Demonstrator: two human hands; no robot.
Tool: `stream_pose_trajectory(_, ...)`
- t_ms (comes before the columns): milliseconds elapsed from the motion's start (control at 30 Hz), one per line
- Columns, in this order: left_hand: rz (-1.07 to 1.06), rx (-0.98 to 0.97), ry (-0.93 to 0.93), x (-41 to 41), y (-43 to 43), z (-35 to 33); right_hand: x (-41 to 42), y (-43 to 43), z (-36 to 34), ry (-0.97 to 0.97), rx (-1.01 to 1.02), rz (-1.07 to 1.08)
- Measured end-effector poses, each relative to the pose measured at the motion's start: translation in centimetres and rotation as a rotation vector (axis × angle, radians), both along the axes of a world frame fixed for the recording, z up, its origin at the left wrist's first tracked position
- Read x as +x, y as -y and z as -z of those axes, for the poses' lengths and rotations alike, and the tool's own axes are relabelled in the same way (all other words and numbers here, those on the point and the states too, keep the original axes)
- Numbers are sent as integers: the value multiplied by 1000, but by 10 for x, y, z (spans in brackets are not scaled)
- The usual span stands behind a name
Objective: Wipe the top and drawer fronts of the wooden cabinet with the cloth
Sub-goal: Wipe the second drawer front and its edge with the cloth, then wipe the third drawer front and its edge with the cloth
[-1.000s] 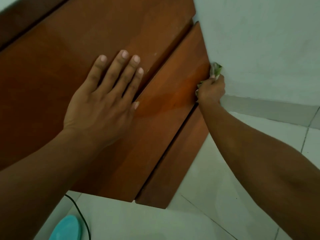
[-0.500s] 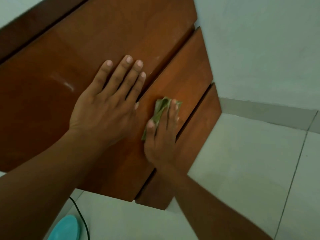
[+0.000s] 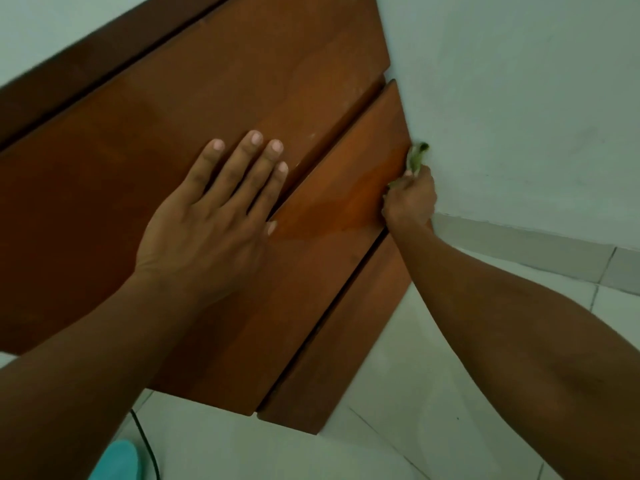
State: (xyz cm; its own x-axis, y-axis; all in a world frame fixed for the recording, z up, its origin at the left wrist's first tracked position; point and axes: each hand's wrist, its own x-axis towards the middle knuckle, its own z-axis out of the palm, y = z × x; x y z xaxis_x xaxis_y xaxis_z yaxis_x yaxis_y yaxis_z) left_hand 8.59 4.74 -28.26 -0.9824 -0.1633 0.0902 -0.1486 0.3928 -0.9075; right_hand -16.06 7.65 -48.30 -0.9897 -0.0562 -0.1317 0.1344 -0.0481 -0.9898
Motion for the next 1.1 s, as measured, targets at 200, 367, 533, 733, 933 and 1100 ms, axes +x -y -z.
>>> stream_pose_trajectory(200, 8, 163, -63, 3, -4, 3, 19, -31, 15, 491, -304, -26)
stream_pose_trajectory(367, -45, 558, -159, 38, -24, 53, 81, -34, 8, 530, -462, -65)
stream_pose_trajectory(533, -91, 788, -277, 103, -70, 126, 123, 12, 97, 509, -569, -298)
stream_pose_trajectory(733, -355, 981, -372, 154, -97, 197, 179, -55, 7, 268, -379, -359)
stream_pose_trajectory(933, -525, 1074, -523, 150, -95, 219, 200, -70, 1, -208, -78, -441)
stream_pose_trajectory(1100, -536, 1099, -507, 151, -95, 228, 219, -53, -17, -710, -76, -276)
